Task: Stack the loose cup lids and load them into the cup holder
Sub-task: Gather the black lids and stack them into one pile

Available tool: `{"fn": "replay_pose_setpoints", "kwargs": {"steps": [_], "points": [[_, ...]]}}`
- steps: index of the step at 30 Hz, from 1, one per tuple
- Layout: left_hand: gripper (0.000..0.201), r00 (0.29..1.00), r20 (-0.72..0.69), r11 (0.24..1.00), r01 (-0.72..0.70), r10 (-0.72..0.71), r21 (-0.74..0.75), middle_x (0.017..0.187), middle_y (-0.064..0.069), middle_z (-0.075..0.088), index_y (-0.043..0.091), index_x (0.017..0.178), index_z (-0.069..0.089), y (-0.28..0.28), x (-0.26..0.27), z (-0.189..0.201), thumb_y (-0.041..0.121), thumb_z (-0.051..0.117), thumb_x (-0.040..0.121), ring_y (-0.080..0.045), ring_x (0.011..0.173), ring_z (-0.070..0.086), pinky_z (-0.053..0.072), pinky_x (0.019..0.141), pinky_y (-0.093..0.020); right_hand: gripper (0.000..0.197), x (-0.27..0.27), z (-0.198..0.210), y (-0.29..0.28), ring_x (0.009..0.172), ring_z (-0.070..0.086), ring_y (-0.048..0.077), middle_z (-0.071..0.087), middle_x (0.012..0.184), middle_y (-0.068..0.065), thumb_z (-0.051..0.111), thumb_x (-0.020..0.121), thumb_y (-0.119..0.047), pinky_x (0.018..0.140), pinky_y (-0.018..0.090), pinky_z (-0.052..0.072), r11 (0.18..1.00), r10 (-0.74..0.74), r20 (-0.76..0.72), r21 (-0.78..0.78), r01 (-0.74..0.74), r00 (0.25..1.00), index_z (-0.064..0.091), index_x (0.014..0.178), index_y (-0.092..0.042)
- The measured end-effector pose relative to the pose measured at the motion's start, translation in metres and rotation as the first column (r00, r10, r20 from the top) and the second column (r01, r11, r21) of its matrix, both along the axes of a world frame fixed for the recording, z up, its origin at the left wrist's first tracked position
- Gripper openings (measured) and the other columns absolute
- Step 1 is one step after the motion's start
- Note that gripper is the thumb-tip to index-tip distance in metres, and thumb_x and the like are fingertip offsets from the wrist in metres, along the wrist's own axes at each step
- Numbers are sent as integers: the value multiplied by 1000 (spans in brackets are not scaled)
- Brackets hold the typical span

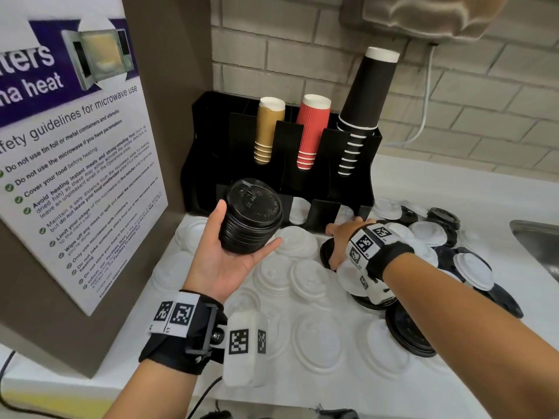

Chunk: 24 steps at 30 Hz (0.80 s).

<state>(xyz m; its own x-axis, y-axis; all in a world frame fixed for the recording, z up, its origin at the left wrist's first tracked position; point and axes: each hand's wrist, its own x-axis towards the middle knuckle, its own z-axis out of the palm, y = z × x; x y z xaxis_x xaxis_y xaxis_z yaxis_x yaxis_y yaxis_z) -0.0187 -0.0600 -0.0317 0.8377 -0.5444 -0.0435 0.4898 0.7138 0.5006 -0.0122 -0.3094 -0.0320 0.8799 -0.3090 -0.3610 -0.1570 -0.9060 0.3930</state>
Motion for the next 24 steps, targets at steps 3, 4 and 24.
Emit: {"fn": "replay_pose_setpoints", "kwargs": {"steps": [3,4,24], "points": [[61,1000,-3,1000,3,-3,6,129,-19,62,13,112,73,0,0,-1,49,78,63,-39,121,58,56,83,-52,66,1,3,1,96,47,28,53,98,4,67,66,-37,73,43,29,998,-38,4,47,37,999,43,128,-28],[62,1000,-6,1000,4,-4,6,129,-19,62,13,112,73,0,0,-1,49,78,63,-38,121,58,56,82,-51,69,2,7,2,95,46,27,51,94,2,67,63,-38,74,41,31,996,-49,8,71,48,999,43,127,-28],[79,988,-5,987,155,-155,39,132,-22,59,11,129,59,-22,-3,-7,57,72,66,-41,120,58,55,86,-53,46,-58,57,48,100,64,15,64,102,-8,75,75,-25,84,34,56,28,-563,461,840,-541,686,54,113,-38]]}}
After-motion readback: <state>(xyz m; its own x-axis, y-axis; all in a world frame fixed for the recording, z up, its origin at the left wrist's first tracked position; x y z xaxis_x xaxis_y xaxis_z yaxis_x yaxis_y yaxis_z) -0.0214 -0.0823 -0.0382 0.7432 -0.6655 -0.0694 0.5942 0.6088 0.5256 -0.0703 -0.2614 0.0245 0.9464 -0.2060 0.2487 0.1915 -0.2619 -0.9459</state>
